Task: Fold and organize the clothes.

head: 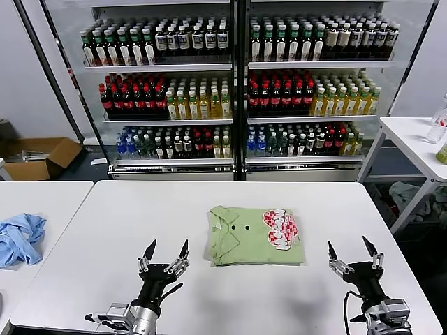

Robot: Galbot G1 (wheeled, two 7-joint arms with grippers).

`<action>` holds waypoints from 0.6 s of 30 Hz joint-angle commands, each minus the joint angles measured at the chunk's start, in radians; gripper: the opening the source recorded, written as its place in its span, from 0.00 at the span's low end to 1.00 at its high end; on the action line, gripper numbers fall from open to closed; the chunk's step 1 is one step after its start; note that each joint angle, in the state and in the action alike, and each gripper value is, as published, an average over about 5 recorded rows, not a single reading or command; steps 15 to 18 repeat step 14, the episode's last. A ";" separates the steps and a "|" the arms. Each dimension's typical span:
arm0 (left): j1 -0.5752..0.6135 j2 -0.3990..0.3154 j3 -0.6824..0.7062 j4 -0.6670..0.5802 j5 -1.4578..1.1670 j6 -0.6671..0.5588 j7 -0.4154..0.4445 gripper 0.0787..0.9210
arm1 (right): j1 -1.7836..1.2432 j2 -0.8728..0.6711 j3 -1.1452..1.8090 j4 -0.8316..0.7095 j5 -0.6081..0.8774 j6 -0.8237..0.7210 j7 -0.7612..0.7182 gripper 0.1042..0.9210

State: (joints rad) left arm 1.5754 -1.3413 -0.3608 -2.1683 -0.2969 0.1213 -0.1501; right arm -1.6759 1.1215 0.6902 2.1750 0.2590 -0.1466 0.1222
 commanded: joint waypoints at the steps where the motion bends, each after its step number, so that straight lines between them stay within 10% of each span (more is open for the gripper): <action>1: 0.012 -0.006 -0.006 -0.004 0.049 -0.011 0.002 0.88 | -0.043 -0.014 0.041 0.046 -0.003 0.022 0.020 0.88; 18: 0.021 -0.014 -0.012 0.004 0.042 -0.011 0.019 0.88 | -0.017 -0.015 0.020 0.041 0.003 0.033 0.038 0.88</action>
